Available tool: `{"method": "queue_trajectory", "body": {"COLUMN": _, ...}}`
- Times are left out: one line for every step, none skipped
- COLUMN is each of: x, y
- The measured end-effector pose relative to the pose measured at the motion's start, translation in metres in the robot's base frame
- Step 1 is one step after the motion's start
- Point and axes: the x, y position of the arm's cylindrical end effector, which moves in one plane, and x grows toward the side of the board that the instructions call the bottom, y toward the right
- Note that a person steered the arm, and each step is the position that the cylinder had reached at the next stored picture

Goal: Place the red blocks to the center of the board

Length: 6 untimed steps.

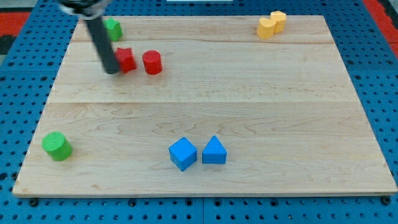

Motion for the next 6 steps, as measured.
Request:
{"method": "queue_trajectory", "body": {"x": 0.0, "y": -0.033}}
{"method": "queue_trajectory", "body": {"x": -0.025, "y": -0.052}}
{"method": "queue_trajectory", "body": {"x": -0.044, "y": 0.024}}
{"method": "queue_trajectory", "body": {"x": 0.004, "y": 0.086}}
{"method": "queue_trajectory", "body": {"x": -0.006, "y": 0.037}}
{"method": "queue_trajectory", "body": {"x": -0.076, "y": 0.03}}
